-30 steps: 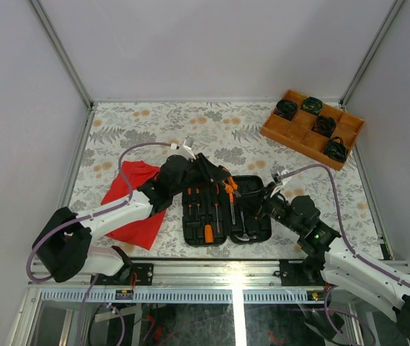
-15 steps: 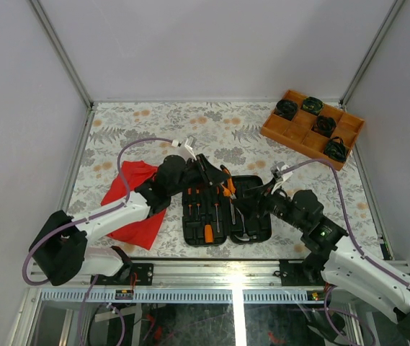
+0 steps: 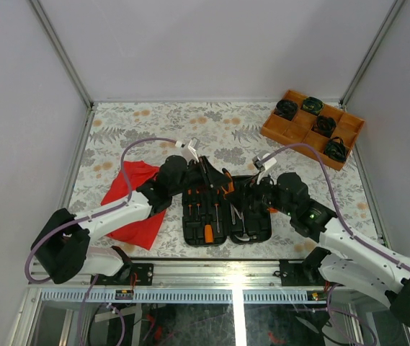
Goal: Sort the tools into containers
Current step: Pick up the pliers at the center of the board.
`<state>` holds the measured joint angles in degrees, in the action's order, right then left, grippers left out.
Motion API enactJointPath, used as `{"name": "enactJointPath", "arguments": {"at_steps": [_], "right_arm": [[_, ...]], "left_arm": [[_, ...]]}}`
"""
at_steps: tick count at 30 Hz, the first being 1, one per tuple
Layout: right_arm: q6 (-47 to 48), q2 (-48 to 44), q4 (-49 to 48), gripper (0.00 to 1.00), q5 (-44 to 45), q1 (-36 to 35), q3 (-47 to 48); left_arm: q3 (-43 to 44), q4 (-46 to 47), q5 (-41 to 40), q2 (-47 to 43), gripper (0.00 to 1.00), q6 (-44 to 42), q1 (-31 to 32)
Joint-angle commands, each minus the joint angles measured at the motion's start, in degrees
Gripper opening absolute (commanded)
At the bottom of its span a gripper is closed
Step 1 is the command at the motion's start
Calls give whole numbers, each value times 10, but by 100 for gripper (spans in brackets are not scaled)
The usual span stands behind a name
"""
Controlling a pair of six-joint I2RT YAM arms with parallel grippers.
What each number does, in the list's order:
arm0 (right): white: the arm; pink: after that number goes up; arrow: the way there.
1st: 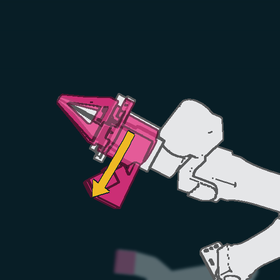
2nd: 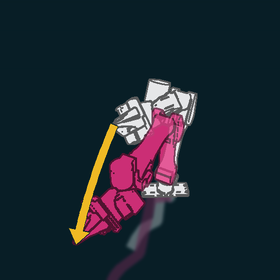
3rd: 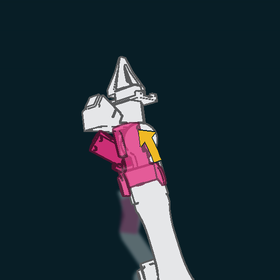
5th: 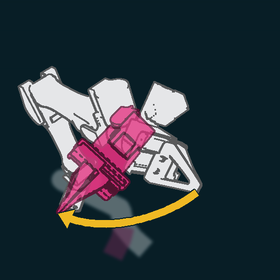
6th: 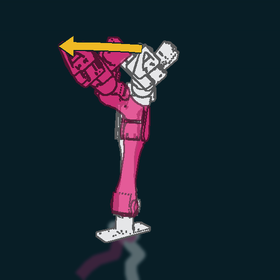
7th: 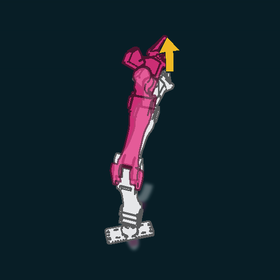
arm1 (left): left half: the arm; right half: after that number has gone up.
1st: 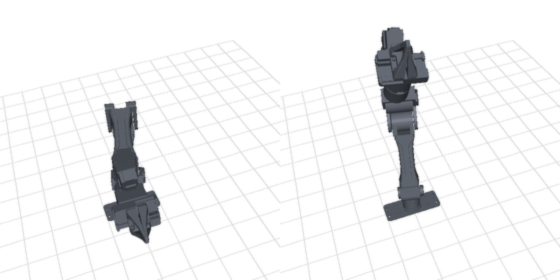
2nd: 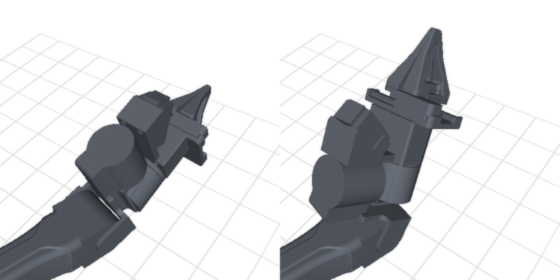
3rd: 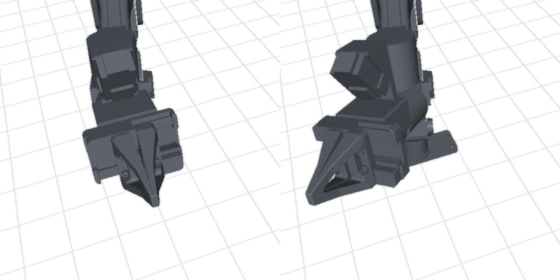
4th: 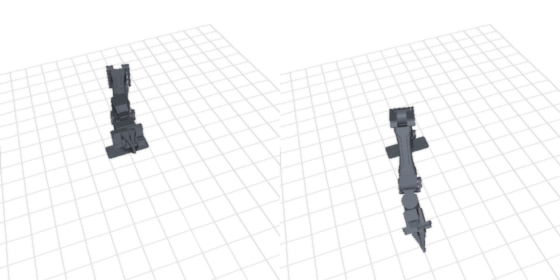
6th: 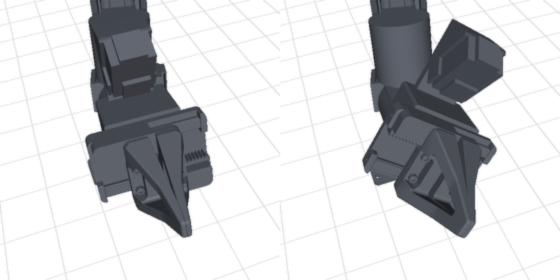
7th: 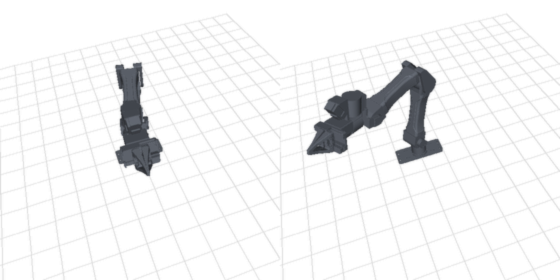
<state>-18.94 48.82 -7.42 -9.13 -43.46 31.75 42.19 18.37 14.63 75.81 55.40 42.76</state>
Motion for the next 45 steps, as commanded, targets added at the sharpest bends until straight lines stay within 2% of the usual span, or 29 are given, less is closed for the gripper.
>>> {"name": "enactJointPath", "arguments": {"at_steps": [1,10,21,26,31,36,41,43,45], "right_arm": [[21,29,8,78,19,-2,44],[26,83,34,75,11,-3,70],[24,113,35,61,1,-3,80],[19,124,31,65,0,-3,78],[15,133,29,63,-5,-3,78],[12,136,27,44,-3,-3,79],[-7,121,24,17,8,-2,76],[-21,113,23,7,17,-3,77],[-33,103,27,2,30,-3,81]], "left_arm": [[10,41,14,5,8,-5,4],[12,40,12,13,8,-4,4],[17,46,16,26,8,0,4],[18,48,17,26,8,1,4],[19,49,17,26,8,2,4],[16,49,17,24,8,3,4],[19,34,17,17,12,-2,4],[16,30,8,8,21,-4,5],[13,23,1,-1,32,-8,4]]}}
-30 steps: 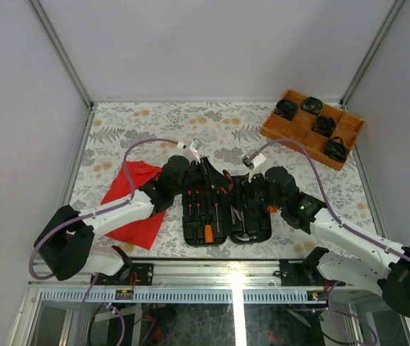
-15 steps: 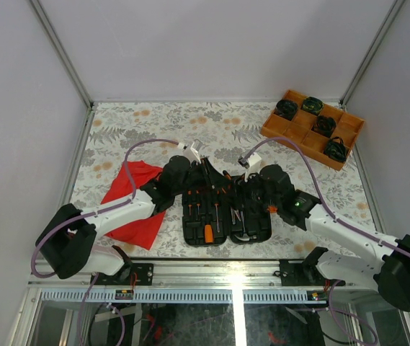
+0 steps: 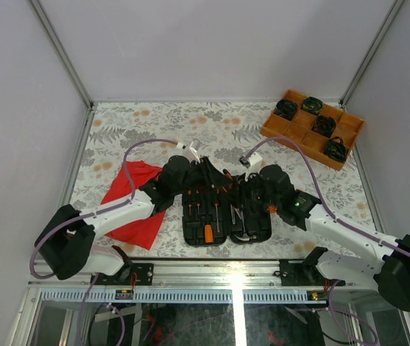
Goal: Sort the tools into containers
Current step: Pick up the pliers at the center of the board, then place the pliers in the storage box.
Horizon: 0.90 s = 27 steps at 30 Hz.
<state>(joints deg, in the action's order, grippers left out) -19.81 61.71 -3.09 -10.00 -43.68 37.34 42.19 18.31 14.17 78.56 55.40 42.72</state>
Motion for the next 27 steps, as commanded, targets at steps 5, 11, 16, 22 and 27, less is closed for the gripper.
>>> {"name": "enactJointPath", "arguments": {"at_steps": [5,11,16,22,27], "right_arm": [[-52,-51,1,0,80,0,25],[-74,-90,37,0,132,0,19],[-89,-120,84,0,182,0,14],[-109,-149,140,0,218,0,5],[-130,-175,182,0,257,-1,-8]], "left_arm": [[17,-3,-10,-49,48,-24,5],[17,-40,-38,-92,64,-46,4],[19,-85,-61,-126,74,-62,-1],[20,-143,-73,-160,80,-78,-23],[24,-198,-78,-179,82,-101,-42]]}}
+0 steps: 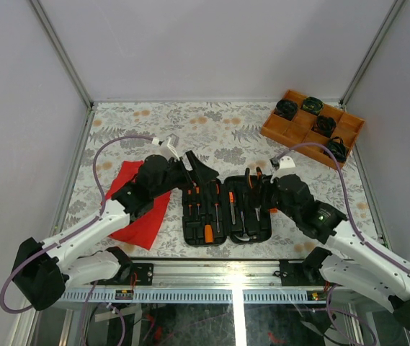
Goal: Sort the tools into containers
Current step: Place the pliers in the storage box.
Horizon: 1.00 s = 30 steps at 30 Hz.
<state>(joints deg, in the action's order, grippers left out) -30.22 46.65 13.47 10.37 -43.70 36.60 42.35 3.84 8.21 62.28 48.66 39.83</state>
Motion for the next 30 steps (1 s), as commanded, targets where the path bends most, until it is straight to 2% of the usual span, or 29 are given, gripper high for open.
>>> {"name": "enactJointPath", "arguments": {"at_steps": [1,12,19,25,30], "right_arm": [[-28,-27,24,0,59,0,-2],[-39,24,88,0,58,10,20],[-23,39,109,0,9,76,15],[-13,64,136,0,14,94,23],[-17,93,109,0,-25,95,19]], "left_arm": [[24,-68,-21,-20,82,-39,-17],[4,-149,8,-53,83,-76,-89],[2,-194,25,-60,83,-109,-146],[12,-228,-1,-67,83,-147,-154],[21,-248,-10,-72,83,-170,-154]]}}
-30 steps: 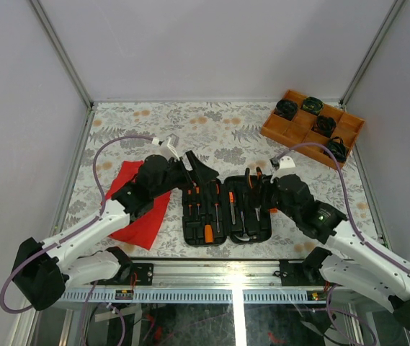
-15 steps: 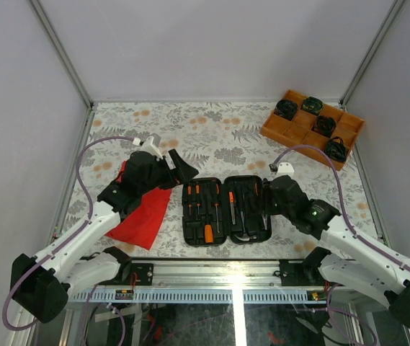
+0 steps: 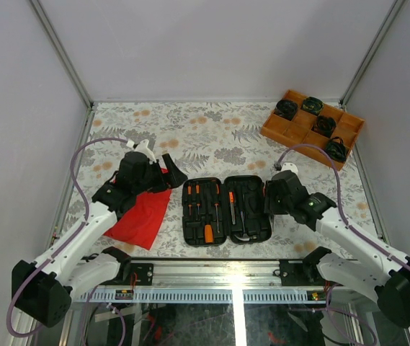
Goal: Sort the tools into containers
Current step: Place the pliers in the storage box.
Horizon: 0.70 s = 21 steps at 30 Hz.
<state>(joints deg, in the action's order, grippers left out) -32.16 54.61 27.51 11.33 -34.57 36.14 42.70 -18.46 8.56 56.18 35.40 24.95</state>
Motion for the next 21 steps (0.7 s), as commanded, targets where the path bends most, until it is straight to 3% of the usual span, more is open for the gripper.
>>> {"name": "enactJointPath", "arguments": {"at_steps": [1,12,21], "right_arm": [[1,20,-39,0,-45,4,23],[-12,100,-73,0,-126,3,33],[-31,115,-98,0,-128,3,9]], "left_arm": [[19,-27,-16,-11,83,-40,-5],[20,-30,-17,-6,83,-44,-6],[17,-14,19,5,84,-40,-5]]}}
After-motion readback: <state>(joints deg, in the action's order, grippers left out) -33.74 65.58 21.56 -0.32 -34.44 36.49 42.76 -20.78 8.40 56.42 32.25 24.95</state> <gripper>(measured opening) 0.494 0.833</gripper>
